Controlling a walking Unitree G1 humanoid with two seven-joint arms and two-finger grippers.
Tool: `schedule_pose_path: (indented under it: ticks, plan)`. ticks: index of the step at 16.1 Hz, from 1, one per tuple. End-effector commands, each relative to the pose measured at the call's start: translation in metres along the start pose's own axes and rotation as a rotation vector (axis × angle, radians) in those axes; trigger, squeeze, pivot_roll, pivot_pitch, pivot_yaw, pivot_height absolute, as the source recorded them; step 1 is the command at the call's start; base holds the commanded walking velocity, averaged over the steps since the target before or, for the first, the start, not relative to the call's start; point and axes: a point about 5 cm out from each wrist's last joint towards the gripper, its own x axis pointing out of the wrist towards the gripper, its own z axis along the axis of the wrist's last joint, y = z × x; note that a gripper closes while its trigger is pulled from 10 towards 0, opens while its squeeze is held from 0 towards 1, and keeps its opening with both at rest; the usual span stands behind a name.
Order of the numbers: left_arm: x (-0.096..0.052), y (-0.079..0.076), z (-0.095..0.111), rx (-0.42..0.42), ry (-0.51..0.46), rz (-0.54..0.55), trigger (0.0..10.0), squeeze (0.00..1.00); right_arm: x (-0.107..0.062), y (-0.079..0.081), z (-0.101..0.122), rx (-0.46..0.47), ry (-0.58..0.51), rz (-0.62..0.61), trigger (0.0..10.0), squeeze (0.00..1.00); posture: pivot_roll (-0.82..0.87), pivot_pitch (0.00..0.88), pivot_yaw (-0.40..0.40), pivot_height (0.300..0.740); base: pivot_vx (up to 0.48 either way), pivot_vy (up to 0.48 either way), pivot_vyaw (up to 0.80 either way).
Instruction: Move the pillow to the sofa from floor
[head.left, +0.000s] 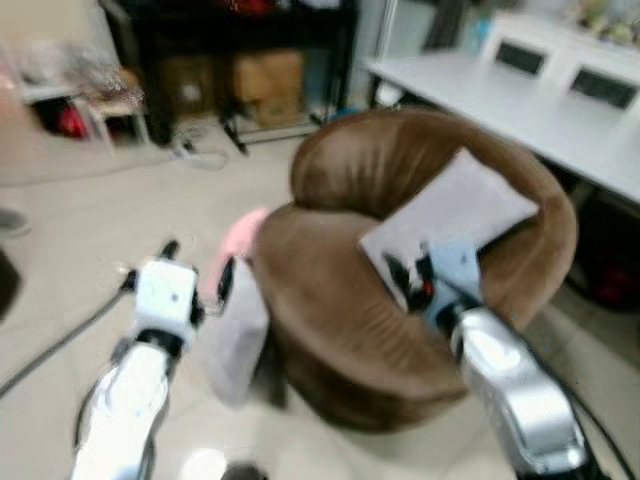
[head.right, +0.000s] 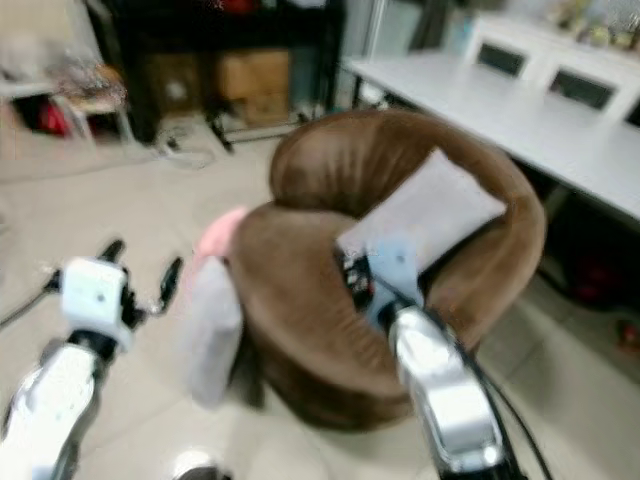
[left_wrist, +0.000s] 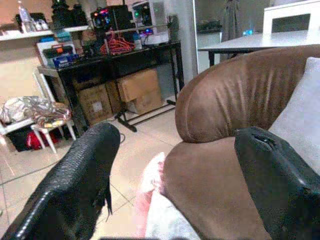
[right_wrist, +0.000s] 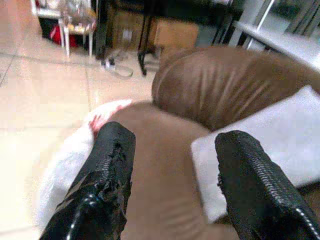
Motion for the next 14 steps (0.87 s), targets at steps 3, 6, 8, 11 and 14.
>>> schedule_pose_path:
  ticks: [3, 6, 8, 11, 14]
  plan:
    - [0.005, 0.000, 0.003, 0.000, -0.008, 0.007, 10.0, 0.00, 0.001, -0.006, 0.000, 0.035, 0.006, -0.008, 10.0, 0.00, 0.04, 0.000, -0.107, 0.740, 0.000, 0.331, 0.00]
    - [0.006, 0.001, 0.003, -0.001, -0.007, 0.015, 10.0, 0.00, 0.002, -0.009, 0.002, 0.037, 0.007, -0.019, 10.0, 0.00, 0.04, 0.000, -0.110, 0.740, 0.000, 0.358, 0.00]
    - [0.006, 0.001, 0.003, -0.001, -0.006, 0.017, 10.0, 0.00, 0.001, -0.010, 0.002, 0.048, 0.009, -0.024, 10.0, 0.00, 0.04, 0.000, -0.112, 0.740, 0.000, 0.354, 0.00]
    - [0.006, 0.000, 0.003, -0.001, -0.006, 0.016, 10.0, 0.00, -0.002, -0.016, 0.002, 0.073, 0.008, -0.065, 10.0, 0.00, 0.04, 0.000, -0.114, 0.740, 0.000, 0.359, 0.00]
    - [0.005, 0.001, 0.002, 0.010, -0.003, 0.000, 10.0, 0.00, -0.007, -0.022, -0.002, 0.093, 0.017, -0.070, 10.0, 0.00, 0.04, 0.000, -0.100, 0.740, 0.000, 0.358, 0.00]
